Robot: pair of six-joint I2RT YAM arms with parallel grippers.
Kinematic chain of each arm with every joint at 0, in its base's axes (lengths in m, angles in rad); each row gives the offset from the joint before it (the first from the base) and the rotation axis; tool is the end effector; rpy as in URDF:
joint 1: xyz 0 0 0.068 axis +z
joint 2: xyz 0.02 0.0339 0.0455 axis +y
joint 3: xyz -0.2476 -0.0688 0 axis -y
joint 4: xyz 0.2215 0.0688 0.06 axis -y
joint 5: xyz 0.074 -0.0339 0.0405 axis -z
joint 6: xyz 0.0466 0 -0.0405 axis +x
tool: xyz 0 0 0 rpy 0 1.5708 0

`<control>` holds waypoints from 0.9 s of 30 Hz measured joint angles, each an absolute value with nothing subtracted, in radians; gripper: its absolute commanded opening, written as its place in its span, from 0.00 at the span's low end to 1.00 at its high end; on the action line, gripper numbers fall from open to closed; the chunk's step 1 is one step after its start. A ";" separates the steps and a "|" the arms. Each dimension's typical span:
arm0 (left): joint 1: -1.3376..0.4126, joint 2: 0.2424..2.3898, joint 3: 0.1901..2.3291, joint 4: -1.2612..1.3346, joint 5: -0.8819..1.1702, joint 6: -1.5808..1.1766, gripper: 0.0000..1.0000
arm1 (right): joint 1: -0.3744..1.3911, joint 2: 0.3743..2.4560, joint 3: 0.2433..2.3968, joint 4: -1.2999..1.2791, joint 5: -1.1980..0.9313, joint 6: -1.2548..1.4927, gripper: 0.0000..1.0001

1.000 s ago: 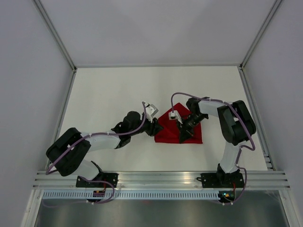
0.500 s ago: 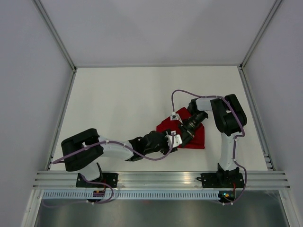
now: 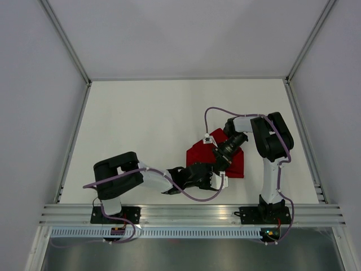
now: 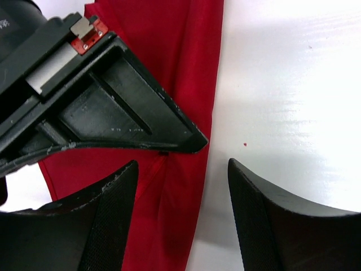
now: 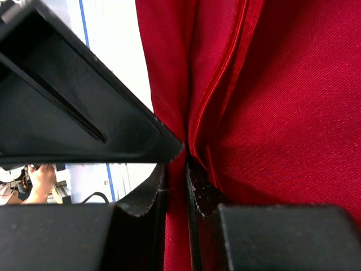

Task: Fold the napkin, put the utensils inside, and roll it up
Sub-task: Roll the napkin with the utensil

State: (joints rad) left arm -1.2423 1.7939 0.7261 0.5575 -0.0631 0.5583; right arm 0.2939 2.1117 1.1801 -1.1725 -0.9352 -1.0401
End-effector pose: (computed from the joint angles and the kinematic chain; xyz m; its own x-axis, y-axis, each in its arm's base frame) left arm 0.1122 -0.3202 0.1310 0.3574 0.5903 -0.7238 0.8696 0.0723 0.4884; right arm 0.2534 0.1159 0.0962 -0.6065 -0.7185 -0.3403 -0.5997 0.1324 0.7892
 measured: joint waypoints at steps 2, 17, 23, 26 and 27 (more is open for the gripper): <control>-1.240 1.806 0.740 0.554 -0.060 0.568 0.62 | 0.293 2.112 1.180 -1.173 -0.936 -1.040 0.04; -1.201 1.840 0.807 0.451 0.044 0.574 0.09 | 0.283 2.125 1.184 -1.190 -0.933 -1.040 0.05; -1.177 1.843 0.834 0.405 0.104 0.558 0.02 | 0.281 2.121 1.183 -1.187 -0.925 -1.024 0.24; -1.150 1.850 0.859 0.370 0.168 0.521 0.02 | 0.278 2.098 1.176 -1.179 -0.912 -1.009 0.39; -1.139 1.852 0.866 0.361 0.190 0.508 0.02 | 0.278 2.085 1.171 -1.174 -0.909 -1.004 0.42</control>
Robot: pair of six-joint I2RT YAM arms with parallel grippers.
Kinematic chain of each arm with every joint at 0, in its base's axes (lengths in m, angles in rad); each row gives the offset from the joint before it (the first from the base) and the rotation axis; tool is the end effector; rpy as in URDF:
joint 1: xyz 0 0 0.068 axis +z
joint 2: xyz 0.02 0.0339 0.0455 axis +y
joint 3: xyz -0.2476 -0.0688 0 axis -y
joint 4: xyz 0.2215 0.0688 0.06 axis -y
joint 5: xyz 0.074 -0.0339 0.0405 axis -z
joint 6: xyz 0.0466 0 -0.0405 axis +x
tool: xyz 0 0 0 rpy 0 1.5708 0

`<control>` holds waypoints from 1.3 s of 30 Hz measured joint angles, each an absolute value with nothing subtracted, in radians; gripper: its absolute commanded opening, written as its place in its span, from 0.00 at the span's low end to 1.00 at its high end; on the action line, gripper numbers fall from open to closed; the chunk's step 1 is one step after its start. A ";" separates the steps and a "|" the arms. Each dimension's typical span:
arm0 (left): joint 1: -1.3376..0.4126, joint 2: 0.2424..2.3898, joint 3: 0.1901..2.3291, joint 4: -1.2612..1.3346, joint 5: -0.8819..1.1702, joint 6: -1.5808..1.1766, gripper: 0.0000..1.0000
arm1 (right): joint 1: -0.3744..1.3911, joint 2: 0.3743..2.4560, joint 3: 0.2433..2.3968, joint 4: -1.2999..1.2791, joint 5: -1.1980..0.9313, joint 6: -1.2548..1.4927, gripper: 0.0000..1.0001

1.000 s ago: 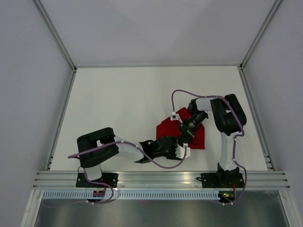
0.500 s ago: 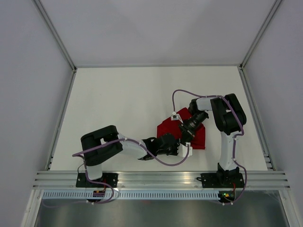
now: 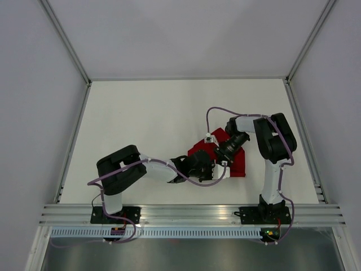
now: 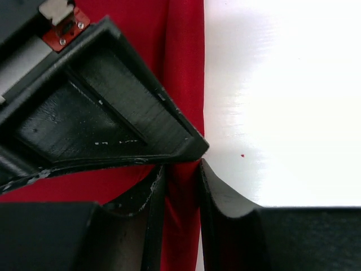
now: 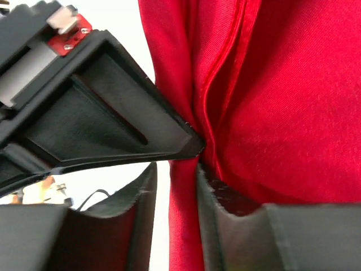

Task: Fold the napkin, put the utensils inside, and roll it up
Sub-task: Roll the napkin with the utensil

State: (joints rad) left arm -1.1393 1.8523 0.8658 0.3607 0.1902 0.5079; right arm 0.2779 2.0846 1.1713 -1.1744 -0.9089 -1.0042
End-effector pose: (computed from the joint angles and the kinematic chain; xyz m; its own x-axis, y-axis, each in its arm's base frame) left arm 0.1418 -0.3289 0.1295 0.2509 0.5969 -0.7620 0.9545 -0.0215 0.2974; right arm 0.2532 0.1105 0.1012 -0.6228 -0.7169 -0.3133 -0.5946 0.1734 0.7851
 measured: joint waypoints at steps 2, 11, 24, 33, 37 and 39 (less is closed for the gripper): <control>-1.119 1.860 0.884 0.341 0.228 0.482 0.02 | 0.279 2.051 1.166 -1.160 -0.894 -0.996 0.48; -1.040 1.874 0.923 0.274 0.382 0.383 0.02 | 0.236 1.907 1.165 -0.999 -0.798 -0.977 0.53; -0.886 1.989 1.061 0.159 0.738 0.218 0.02 | 0.130 1.401 0.875 -0.733 -0.745 -0.942 0.62; -0.832 2.062 1.135 0.079 0.899 0.147 0.02 | 0.303 1.179 0.587 -0.520 -0.633 -0.933 0.68; -0.825 2.084 1.156 0.049 0.939 0.126 0.02 | 0.414 1.173 0.504 -0.411 -0.561 -0.896 0.70; -0.824 2.094 1.168 0.034 0.955 0.117 0.02 | 0.440 1.180 0.498 -0.379 -0.537 -0.881 0.70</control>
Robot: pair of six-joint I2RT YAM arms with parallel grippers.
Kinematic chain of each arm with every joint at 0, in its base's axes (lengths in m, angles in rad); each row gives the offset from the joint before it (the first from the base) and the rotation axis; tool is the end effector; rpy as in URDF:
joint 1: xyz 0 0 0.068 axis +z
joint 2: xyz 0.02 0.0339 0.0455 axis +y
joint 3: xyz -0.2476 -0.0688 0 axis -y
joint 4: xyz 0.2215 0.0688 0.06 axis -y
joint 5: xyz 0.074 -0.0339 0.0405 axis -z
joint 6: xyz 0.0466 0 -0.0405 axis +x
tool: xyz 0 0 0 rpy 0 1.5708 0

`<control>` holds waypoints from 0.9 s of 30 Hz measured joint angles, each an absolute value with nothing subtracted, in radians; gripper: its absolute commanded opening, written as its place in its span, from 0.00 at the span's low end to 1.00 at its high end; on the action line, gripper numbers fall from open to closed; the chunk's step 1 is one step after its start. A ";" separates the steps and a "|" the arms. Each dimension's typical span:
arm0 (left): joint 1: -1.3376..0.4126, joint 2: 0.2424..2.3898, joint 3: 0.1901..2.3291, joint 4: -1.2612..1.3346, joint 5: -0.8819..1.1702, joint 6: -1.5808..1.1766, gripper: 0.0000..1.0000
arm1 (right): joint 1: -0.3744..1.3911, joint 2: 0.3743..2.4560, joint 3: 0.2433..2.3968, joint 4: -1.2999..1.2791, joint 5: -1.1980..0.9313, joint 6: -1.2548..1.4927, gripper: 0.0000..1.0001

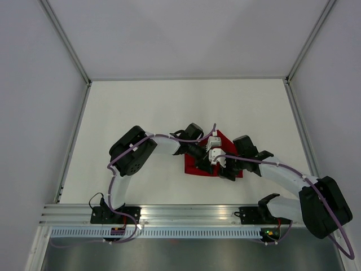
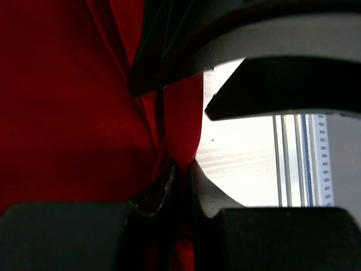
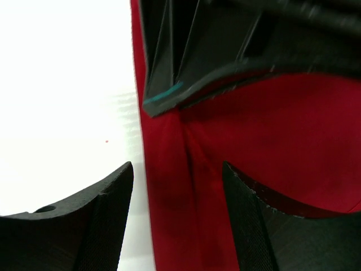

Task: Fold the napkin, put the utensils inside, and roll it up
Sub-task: Roll the napkin with the utensil

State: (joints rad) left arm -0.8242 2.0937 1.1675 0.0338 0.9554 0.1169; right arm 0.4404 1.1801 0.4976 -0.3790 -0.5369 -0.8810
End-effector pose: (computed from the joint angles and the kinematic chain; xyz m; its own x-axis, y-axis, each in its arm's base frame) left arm 0.2356 -0.3107 0.1085 -0.4351 0.5694 -0.6974 0.8281 -0.0508 -0.5582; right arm 0.1626 0.1030 0.1497 -0.0460 -0.7545 -0.6547 -0.9859 0.1399 -0.0919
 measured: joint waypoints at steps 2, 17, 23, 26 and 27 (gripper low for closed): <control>-0.824 2.101 1.175 0.026 0.970 0.111 0.02 | 0.460 1.196 0.500 -0.345 -0.522 -0.867 0.70; -0.821 2.107 1.186 -0.007 0.981 0.089 0.02 | 0.564 1.273 0.505 -0.279 -0.490 -0.801 0.41; -0.813 2.107 1.188 -0.015 0.979 0.073 0.13 | 0.566 1.320 0.537 -0.296 -0.509 -0.781 0.21; -0.809 2.106 1.187 -0.012 0.974 0.059 0.23 | 0.566 1.332 0.546 -0.297 -0.513 -0.781 0.11; -0.808 2.104 1.184 -0.009 0.971 0.050 0.28 | 0.565 1.335 0.547 -0.297 -0.515 -0.782 0.10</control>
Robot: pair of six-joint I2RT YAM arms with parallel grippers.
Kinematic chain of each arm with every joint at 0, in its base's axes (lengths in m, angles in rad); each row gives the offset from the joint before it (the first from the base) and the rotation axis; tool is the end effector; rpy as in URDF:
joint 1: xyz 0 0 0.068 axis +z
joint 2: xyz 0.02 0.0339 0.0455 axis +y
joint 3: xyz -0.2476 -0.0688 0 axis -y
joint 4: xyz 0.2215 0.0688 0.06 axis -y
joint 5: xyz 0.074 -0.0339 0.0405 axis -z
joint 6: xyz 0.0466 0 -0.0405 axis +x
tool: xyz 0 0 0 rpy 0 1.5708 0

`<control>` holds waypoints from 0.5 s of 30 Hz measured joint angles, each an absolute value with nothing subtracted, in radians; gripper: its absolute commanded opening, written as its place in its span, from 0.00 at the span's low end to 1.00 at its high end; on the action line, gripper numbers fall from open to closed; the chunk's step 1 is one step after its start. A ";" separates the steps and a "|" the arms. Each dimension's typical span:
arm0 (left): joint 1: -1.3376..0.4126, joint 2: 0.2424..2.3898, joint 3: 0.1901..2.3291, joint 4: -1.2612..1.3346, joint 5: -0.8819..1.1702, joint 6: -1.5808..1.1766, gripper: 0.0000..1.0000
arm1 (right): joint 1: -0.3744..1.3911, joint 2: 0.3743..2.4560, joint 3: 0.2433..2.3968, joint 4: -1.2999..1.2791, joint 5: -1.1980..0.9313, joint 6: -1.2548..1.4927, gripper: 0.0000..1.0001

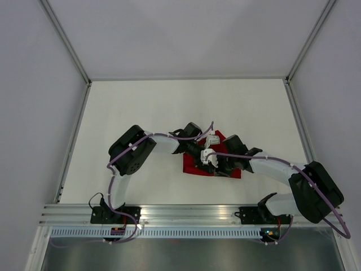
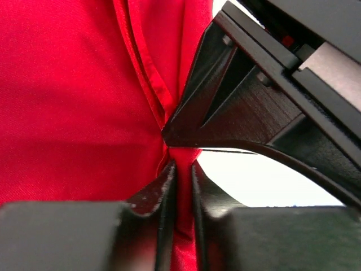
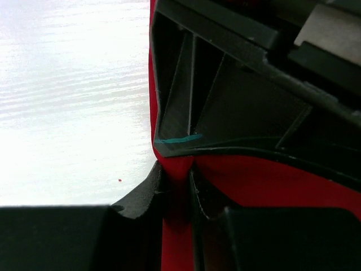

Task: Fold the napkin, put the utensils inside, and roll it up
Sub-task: Roll the napkin with the utensil

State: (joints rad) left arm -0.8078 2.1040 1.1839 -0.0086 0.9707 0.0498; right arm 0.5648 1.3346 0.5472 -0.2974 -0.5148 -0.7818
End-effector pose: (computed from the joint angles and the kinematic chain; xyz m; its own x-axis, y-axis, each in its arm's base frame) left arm 0.2402 -0.3069 0.1065 -0.5154 0.5798 -0.6310 0.7763 0.0042 -0.6303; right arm 0.1688 0.1341 0.1383 -0.0649 -0.7671 -0.6382 -0.9947 0.1009 -0.0201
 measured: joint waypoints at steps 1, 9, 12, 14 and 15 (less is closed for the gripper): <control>-0.807 2.099 1.178 -0.003 0.969 0.041 0.32 | 0.564 1.339 0.551 -0.298 -0.517 -0.781 0.09; -0.794 2.021 1.094 0.091 0.871 -0.038 0.42 | 0.495 1.431 0.625 -0.355 -0.604 -0.811 0.05; -0.787 1.982 1.054 0.130 0.802 -0.069 0.46 | 0.448 1.489 0.675 -0.409 -0.670 -0.860 0.04; -0.780 1.953 1.019 0.164 0.746 -0.090 0.47 | 0.417 1.535 0.714 -0.451 -0.709 -0.889 0.04; -0.777 1.935 1.003 0.181 0.717 -0.100 0.48 | 0.401 1.560 0.735 -0.478 -0.730 -0.900 0.04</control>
